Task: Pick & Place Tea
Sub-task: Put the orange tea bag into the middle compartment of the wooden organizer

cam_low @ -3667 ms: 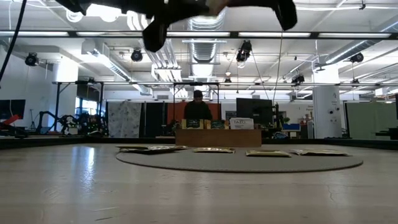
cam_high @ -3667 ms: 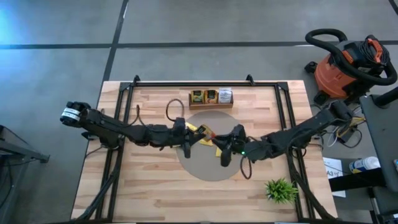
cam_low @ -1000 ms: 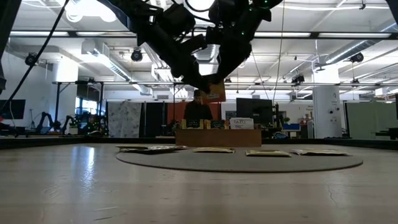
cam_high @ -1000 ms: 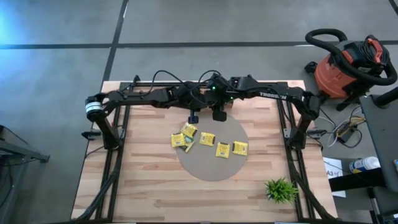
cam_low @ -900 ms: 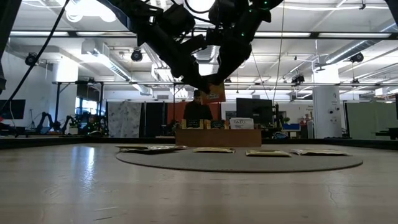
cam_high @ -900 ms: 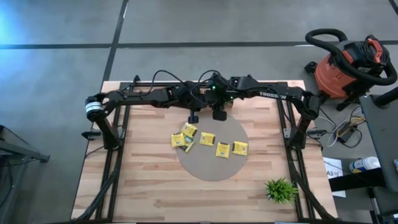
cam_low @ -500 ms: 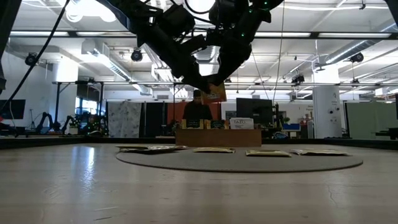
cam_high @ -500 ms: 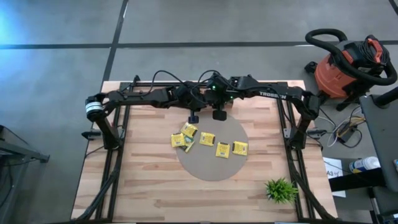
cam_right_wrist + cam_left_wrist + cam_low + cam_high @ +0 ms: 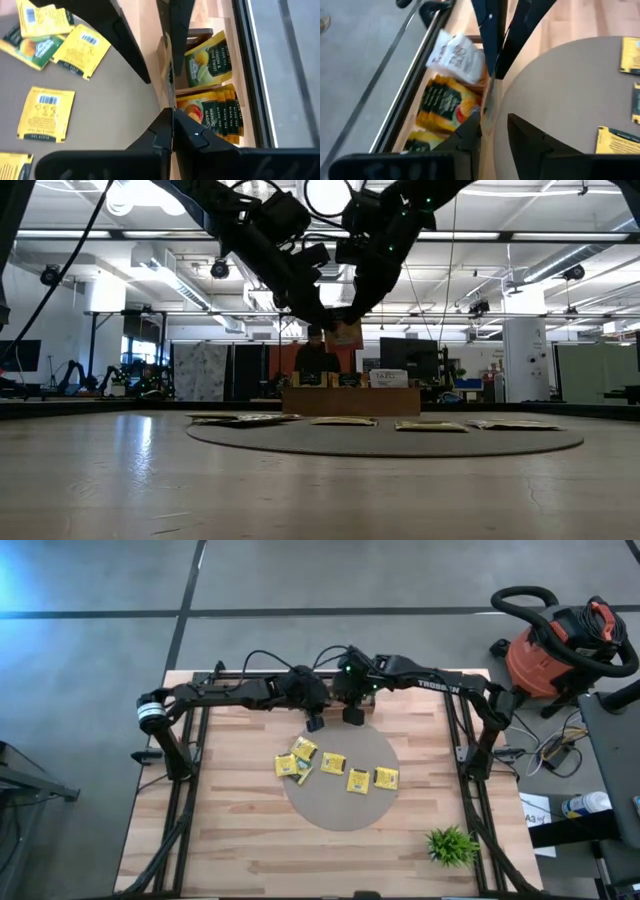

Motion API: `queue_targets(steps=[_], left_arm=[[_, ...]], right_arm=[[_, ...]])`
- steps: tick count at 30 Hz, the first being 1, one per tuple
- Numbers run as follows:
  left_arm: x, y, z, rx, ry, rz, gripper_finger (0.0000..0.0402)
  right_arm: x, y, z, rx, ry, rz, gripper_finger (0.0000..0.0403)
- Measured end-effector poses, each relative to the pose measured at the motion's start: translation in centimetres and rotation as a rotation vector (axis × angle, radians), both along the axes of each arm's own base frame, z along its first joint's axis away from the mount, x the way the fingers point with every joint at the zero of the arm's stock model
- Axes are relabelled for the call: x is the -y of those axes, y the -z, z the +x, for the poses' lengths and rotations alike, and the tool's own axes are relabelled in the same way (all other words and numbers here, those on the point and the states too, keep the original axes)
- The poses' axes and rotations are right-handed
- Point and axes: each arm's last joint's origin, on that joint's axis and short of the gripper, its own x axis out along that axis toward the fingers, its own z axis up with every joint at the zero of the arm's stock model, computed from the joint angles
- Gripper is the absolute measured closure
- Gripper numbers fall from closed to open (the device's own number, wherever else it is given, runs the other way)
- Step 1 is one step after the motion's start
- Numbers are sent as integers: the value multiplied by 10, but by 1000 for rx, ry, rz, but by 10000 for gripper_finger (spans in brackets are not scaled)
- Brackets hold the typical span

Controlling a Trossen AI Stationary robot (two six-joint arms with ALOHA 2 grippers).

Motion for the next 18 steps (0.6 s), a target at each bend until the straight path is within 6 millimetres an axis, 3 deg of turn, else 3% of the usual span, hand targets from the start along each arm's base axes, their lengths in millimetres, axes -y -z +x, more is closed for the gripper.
queue_targets(steps=[6, 12, 18], left_arm=[[-12, 10, -13, 8, -117, -100, 308], [0, 10, -39, 90, -181, -164, 309], [13, 5, -67, 221, -244, -216, 309]], right_arm=[[28, 9, -9, 77, 29, 44, 394], [57, 36, -18, 28, 43, 79, 394], [67, 58, -12, 42, 3, 119, 394]])
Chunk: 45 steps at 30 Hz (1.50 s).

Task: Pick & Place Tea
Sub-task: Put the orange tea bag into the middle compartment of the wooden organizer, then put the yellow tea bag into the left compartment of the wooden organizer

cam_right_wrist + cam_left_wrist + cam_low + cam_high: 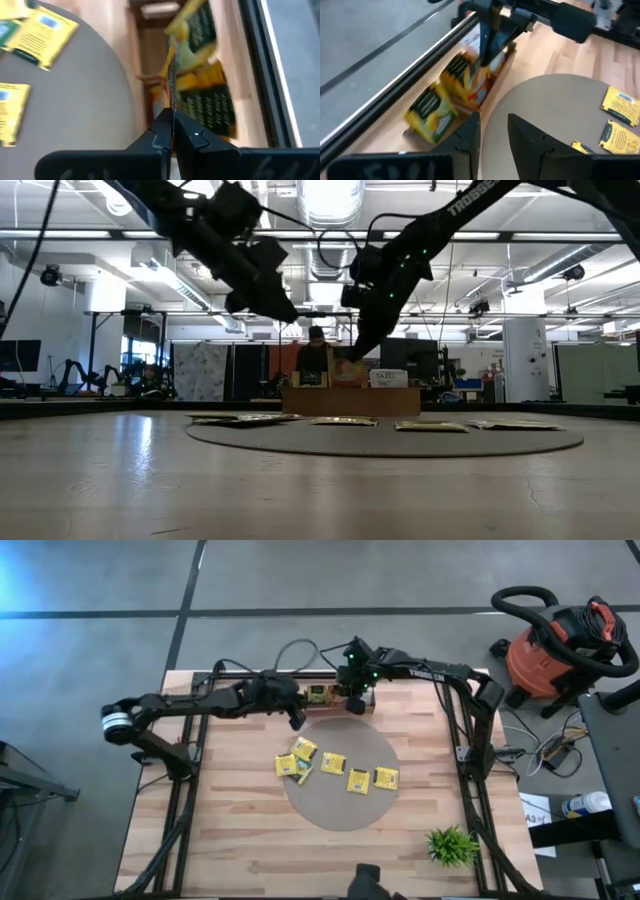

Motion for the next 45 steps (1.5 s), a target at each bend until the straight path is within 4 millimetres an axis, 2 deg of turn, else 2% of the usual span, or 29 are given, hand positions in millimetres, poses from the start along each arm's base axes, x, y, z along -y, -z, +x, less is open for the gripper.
queue_targets(steps=[6, 10, 22, 26, 31, 37, 45], left_arm=[[8, 0, -25, 35, -109, -3, 309], [12, 5, -37, 23, -169, 9, 309], [15, 20, -46, -5, -193, -20, 309], [15, 21, -46, -5, -198, -30, 309], [15, 21, -46, -3, -201, -35, 309], [16, 24, -48, -30, -195, -48, 309], [21, 32, -52, -120, -151, -105, 309]], right_arm=[[1, 16, 1, -67, -31, -3, 394], [1, 17, -1, -117, -46, -44, 394], [0, 20, -1, -120, -60, -42, 390], [-1, 20, 0, -116, -67, -37, 362], [0, 20, 0, -118, -60, -43, 301], [1, 5, 0, -132, 32, -46, 243], [-6, -26, -7, -58, 109, -34, 232]])
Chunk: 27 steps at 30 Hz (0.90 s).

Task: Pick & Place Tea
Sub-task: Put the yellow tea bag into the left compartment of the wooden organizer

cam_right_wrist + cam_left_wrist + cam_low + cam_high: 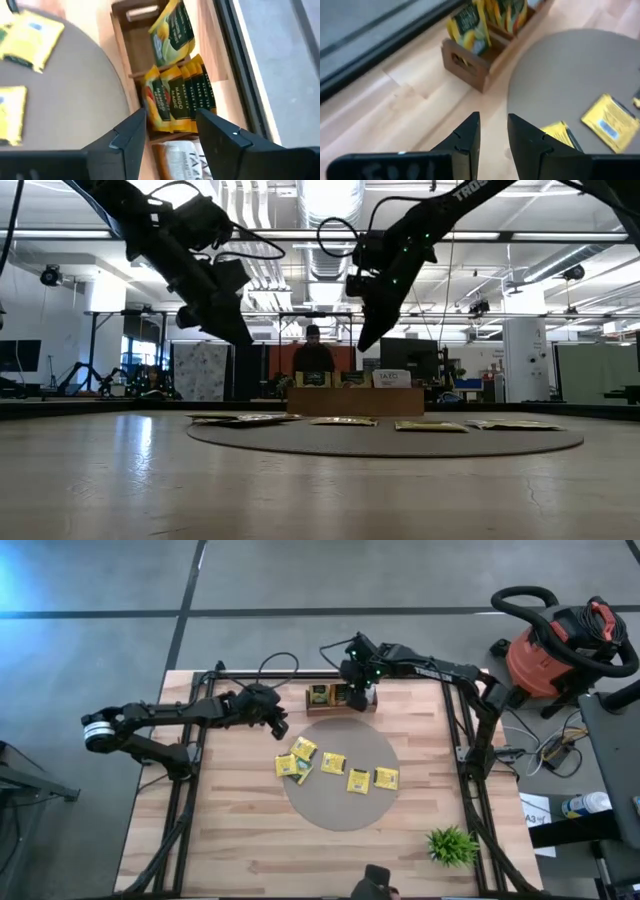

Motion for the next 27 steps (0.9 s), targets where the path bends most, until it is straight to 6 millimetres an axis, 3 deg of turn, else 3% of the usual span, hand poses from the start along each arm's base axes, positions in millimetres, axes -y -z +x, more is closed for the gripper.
queue_targets(steps=[6, 11, 16, 27], left_arm=[[2, 1, 0, 5, 20, -51, 309], [4, 1, 0, 31, 45, -98, 309], [13, -1, 0, 45, 109, -167, 309], [30, 3, -2, 7, 75, -293, 309]], right_arm=[[-2, -2, 1, 46, 202, 135, 241], [-13, -3, 8, 97, 182, 275, 248], [-38, -3, 21, 92, 121, 293, 256], [-100, -5, 46, 53, 25, 243, 272]])
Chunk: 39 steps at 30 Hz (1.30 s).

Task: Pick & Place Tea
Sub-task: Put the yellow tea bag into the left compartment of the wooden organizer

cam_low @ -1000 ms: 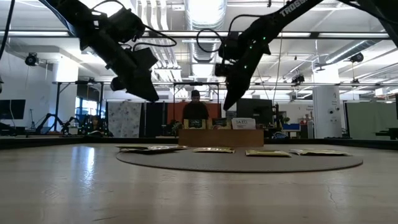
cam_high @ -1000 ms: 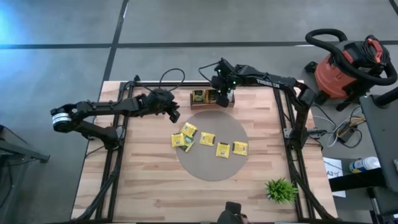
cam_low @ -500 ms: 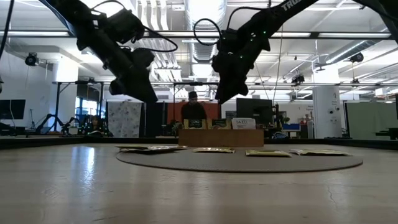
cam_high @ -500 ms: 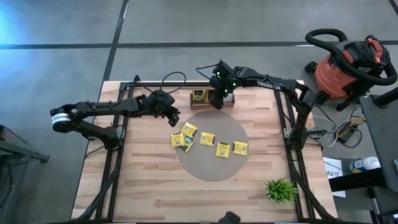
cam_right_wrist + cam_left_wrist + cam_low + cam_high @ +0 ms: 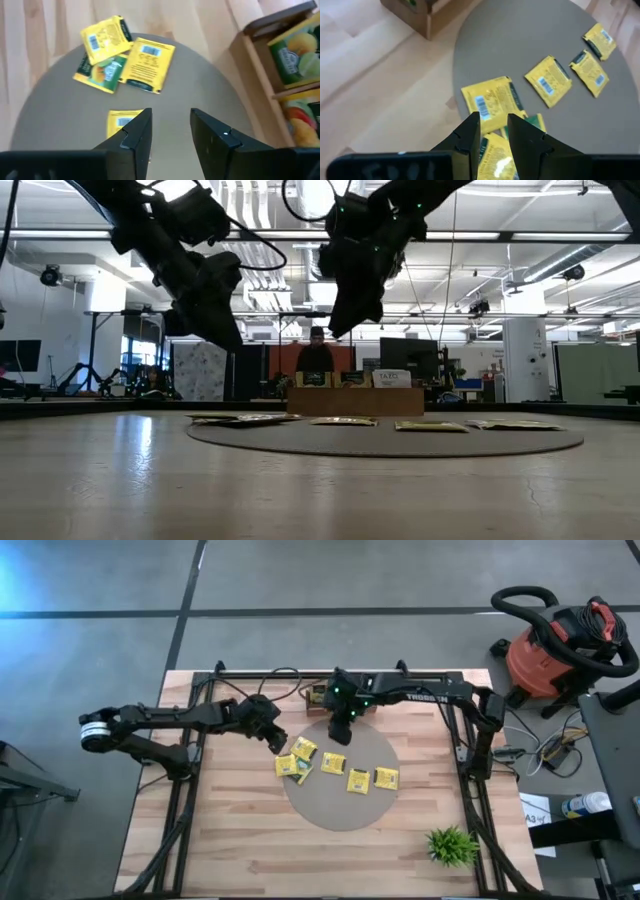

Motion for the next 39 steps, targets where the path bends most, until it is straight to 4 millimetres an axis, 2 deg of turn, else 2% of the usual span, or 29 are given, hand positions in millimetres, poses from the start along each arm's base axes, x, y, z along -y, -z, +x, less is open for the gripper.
queue_targets(steps=[5, 11, 18, 23, 26, 31, 35, 39], left_arm=[[11, 0, 3, 8, 16, -32, 309], [25, 0, 7, 13, 50, -60, 309], [37, 0, 9, 39, -49, -206, 309], [48, 0, 10, 52, -117, -324, 309], [60, 0, 11, 51, -110, -372, 309], [83, -4, 13, 54, -63, -407, 309], [99, -11, 15, 71, -16, -394, 309], [107, -13, 15, 72, 29, -359, 309]], right_arm=[[-21, -10, 2, 19, -13, -2, 281], [-41, -36, -4, 83, 8, -77, 291], [-56, -77, -19, 231, 16, -109, 303], [-76, -94, -33, 279, -4, -106, 307], [-90, -90, -36, 271, -31, -89, 306], [-117, -71, -36, 217, -69, -81, 303], [-135, -53, -36, 192, -53, -77, 306], [-146, -37, -38, 187, 4, -33, 312]])
